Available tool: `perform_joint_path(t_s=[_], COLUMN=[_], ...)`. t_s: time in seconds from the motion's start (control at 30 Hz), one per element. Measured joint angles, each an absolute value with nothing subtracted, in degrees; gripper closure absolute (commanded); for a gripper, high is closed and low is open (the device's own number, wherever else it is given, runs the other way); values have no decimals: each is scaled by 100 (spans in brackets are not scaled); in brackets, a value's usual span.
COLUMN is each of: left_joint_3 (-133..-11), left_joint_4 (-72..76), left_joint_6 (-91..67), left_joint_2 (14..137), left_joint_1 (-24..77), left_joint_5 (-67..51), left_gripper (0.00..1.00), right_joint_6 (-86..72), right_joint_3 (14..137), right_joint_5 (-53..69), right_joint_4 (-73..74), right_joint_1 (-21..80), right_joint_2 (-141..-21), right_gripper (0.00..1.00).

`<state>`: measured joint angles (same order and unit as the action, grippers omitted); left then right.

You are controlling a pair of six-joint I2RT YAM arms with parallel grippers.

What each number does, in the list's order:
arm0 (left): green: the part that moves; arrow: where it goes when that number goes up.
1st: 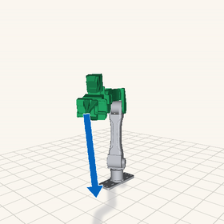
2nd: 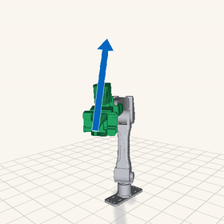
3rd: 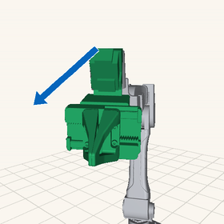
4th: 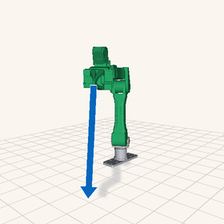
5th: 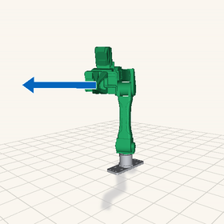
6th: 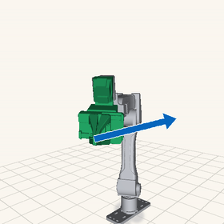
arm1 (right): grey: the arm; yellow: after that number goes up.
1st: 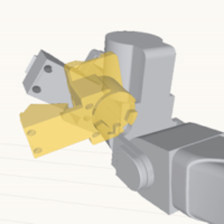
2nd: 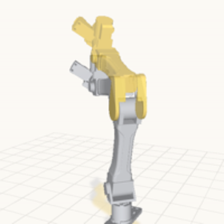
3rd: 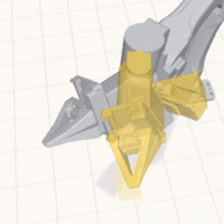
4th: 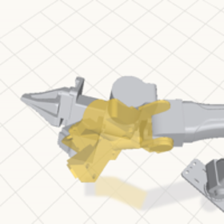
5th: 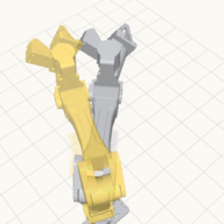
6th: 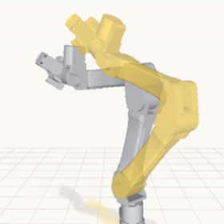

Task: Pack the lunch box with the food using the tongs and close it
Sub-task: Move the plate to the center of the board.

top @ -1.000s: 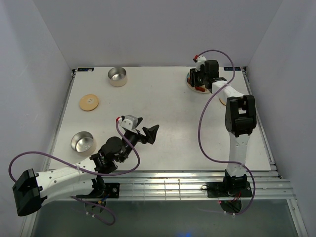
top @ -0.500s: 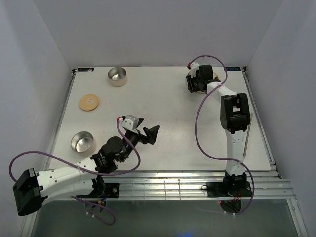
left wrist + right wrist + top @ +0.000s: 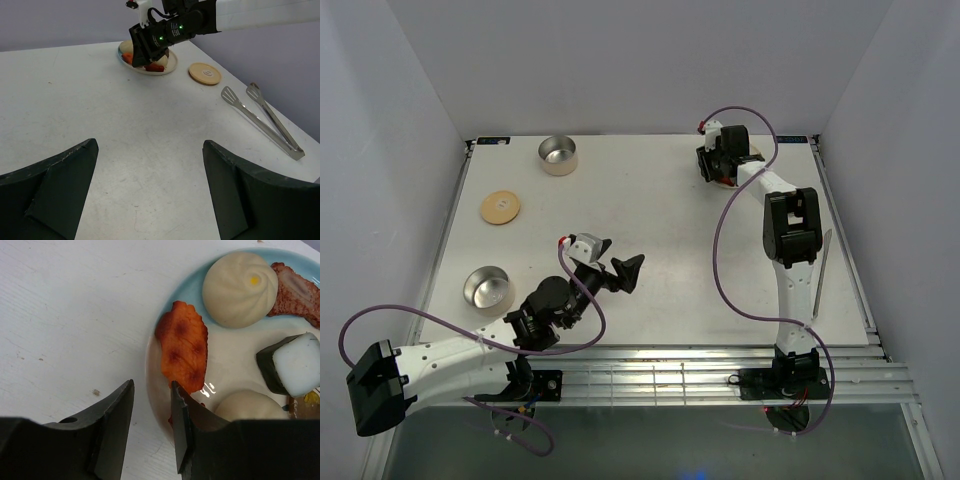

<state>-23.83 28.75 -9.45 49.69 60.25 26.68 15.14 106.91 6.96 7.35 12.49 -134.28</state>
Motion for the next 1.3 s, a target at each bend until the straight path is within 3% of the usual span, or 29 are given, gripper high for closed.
perform_joint_path(t_s=[0.73,1.3], left_joint_3=[-2381,-2381], left_joint_4=[2875,2875], left_joint_6=[-945,-950], left_joint_2=[4880,4851], left_joint_1=[6025,6025], left_joint_5=[2648,2639], left_gripper=[4,4], right_joint_6=[1765,1839], right_joint_3=[10726,10624], right_joint_5=[526,897], right_joint_4=[1107,1146], right_joint_1=[1249,1227], right_joint_2=[-13581,-13502], right_gripper=[59,68])
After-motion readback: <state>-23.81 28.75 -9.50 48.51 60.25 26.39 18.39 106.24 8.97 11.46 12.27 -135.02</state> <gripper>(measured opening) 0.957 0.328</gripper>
